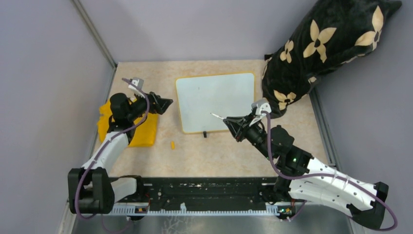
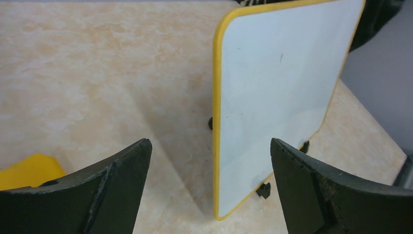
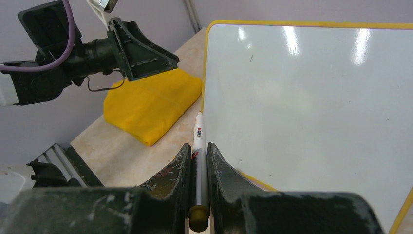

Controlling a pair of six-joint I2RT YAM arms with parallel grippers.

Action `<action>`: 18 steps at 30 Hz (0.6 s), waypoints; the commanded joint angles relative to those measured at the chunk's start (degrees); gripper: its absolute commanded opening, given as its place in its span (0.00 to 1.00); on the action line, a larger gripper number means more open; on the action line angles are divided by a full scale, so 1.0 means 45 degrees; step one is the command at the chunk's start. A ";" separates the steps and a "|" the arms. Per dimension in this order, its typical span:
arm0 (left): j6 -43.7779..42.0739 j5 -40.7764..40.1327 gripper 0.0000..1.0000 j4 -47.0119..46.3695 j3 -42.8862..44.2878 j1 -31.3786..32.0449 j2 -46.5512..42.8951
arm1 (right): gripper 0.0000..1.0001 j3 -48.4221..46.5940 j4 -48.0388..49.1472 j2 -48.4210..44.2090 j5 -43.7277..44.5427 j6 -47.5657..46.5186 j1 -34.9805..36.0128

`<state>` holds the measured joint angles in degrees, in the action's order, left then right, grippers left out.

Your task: Write a sentence on the whiteboard

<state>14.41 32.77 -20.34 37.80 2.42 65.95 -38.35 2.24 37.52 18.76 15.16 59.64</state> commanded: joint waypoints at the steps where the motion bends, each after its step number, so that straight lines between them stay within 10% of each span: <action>1: 0.1607 0.3742 0.95 -0.3421 -0.0665 -0.0436 0.0430 | 0.00 -0.0186 0.0240 -0.0351 0.0107 -0.0028 0.0107; 6: 0.3676 0.5925 0.92 -0.7329 -0.1830 -0.0936 0.1782 | 0.00 0.0031 0.0265 -0.0691 0.0160 -0.0046 0.0117; 18: 0.3311 0.8495 0.81 -0.9207 -0.0725 -0.0796 0.6008 | 0.00 0.0020 0.0312 -0.0492 0.0225 -0.0183 0.0107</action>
<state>30.04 65.56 -55.46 33.06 -1.21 89.47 -38.24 1.89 35.00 19.22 15.00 59.64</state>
